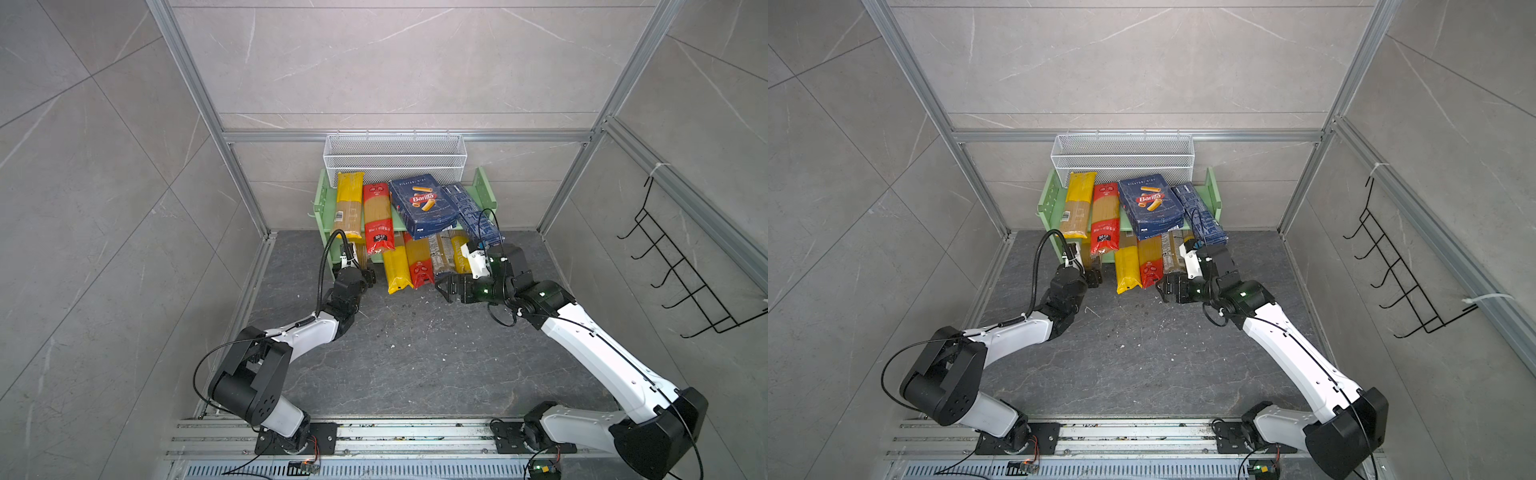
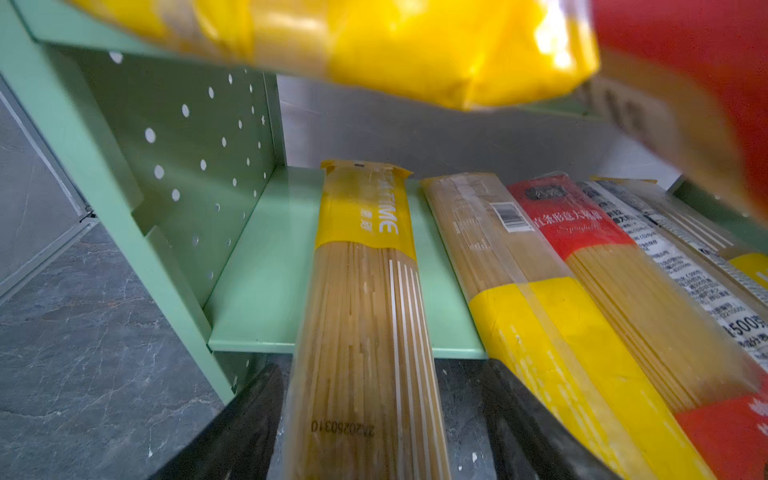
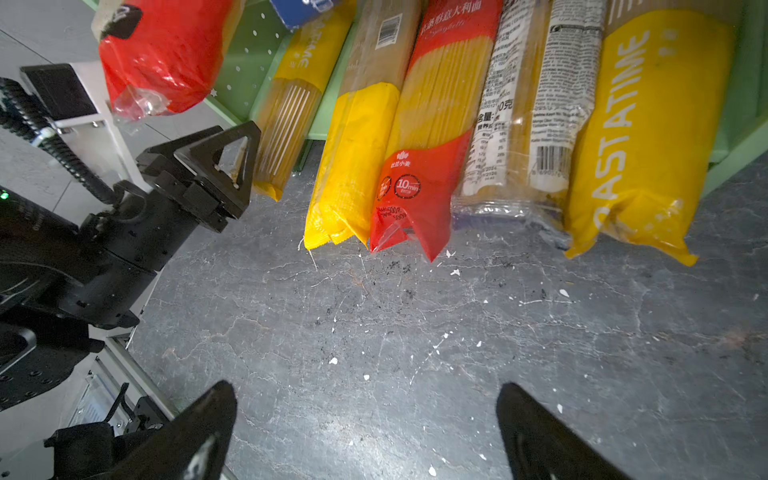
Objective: Place and organize the pasta boxes and bags onto the shelf
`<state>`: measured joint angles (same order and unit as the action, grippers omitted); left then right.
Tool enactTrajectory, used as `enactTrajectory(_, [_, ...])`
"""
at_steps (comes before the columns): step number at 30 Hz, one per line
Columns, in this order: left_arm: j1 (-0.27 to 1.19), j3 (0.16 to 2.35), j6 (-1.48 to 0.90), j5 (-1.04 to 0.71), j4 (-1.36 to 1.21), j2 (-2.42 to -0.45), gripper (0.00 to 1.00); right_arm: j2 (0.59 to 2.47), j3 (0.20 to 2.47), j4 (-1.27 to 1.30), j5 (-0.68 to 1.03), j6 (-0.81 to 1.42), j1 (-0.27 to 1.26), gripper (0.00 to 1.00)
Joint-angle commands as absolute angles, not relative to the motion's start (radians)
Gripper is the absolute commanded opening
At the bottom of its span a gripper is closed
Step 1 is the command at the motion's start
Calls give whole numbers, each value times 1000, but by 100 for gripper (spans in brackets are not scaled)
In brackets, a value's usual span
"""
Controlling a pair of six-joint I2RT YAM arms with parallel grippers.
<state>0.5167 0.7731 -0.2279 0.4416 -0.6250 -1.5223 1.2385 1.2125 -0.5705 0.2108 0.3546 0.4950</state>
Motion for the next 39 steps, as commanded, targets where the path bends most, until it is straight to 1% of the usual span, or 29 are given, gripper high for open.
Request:
enactTrajectory(1, [531,752,-235,454,-620,-1460,76,1202,1224,-594,225,357,493,100])
enactTrajectory(7, [592,681,-238,514,-562,-1356,77,1175,1180,-580,217,362,492,100])
enactTrajectory(9, [621,658,-238,543,-517,-1302,79,1165,1157,-570,212,363,493,100])
enactTrajectory(12, [660,628,-243,597,-403,-1207,87,1147,1122,-554,199,367,492,100])
enactTrajectory(14, [664,613,-277,611,-288,-1134,94,1136,1092,-540,182,368,493,100])
enactTrajectory(16, [663,615,-303,627,-171,-1067,99,1130,1066,-535,157,365,492,100])
enactTrajectory(18, [663,640,-314,642,-43,-1022,100,1124,1030,-517,133,367,492,100])
enactTrajectory(22, [639,698,-359,697,135,-1013,100,1109,967,-490,85,373,490,100])
enactTrajectory(25, [557,680,-440,691,191,-1003,100,1081,919,-474,50,377,477,100])
enactTrajectory(27, [468,648,-468,639,183,-994,100,1064,892,-480,9,374,456,99])
enactTrajectory(32, [373,572,-415,676,73,-1019,100,1032,815,-461,-91,367,361,100])
enactTrajectory(34, [318,548,-399,669,21,-1042,100,1016,767,-419,-162,367,310,100])
enactTrajectory(36, [273,520,-370,662,-42,-1063,100,1012,718,-359,-176,370,247,100])
enactTrajectory(37, [250,510,-360,666,-71,-1069,100,1021,696,-330,-209,370,221,99])
enactTrajectory(39, [217,486,-311,657,-136,-1057,100,1046,693,-300,-243,363,187,100])
